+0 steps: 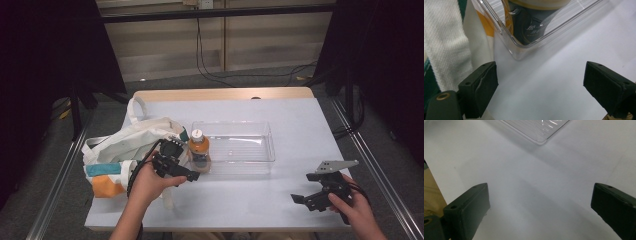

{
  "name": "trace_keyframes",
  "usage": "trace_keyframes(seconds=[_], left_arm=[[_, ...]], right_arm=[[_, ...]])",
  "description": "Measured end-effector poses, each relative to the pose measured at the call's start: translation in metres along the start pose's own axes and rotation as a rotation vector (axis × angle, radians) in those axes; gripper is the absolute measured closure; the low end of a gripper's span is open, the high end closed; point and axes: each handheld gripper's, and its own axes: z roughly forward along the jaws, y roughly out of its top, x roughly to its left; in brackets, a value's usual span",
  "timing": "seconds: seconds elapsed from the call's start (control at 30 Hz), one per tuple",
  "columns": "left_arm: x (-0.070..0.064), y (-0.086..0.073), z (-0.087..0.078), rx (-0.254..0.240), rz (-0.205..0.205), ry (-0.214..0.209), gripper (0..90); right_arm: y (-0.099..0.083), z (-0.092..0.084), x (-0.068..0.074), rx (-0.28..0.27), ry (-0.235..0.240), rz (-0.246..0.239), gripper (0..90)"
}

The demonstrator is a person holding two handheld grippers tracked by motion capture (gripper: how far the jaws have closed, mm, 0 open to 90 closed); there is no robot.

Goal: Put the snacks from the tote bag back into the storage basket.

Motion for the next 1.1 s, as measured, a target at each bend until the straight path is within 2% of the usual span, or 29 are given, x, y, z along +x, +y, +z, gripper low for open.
trace_keyframes(seconds=[0.27,0.43,0.5,0.53,0.7,0.87,1.0,1.1], left_arm=[[0.000,-0.005,0.003,-0.021,-0.013,-0.015,12.1],[-0.002,-0.007,0.004,-0.017,-0.004,-0.018,12.1],[-0.003,-0.008,0.005,-0.028,-0.021,-0.020,12.0],[-0.002,-0.009,0.005,-0.021,-0.006,-0.027,12.0],[-0.005,-0.012,0.008,-0.033,-0.019,-0.032,12.0],[-0.004,-0.015,0.011,-0.016,0.002,-0.040,11.9],[-0.006,-0.018,0.014,-0.028,-0.013,-0.040,11.9],[-0.005,-0.019,0.014,-0.012,0.001,-0.041,11.9]], right_arm=[[0.000,0.000,0.001,0.005,-0.001,0.003,2.0],[0.000,0.001,0.001,0.005,-0.002,0.004,2.0],[0.000,0.001,0.001,0.006,-0.002,0.004,2.0],[0.000,0.001,0.001,0.006,-0.003,0.004,2.0],[0.000,0.001,0.001,0.005,-0.003,0.002,2.0],[0.000,0.001,0.001,0.010,-0.003,-0.001,2.0],[0.000,0.002,0.001,0.007,-0.002,-0.004,2.0],[0.000,0.002,0.001,0.011,-0.002,-0.004,2.0]])
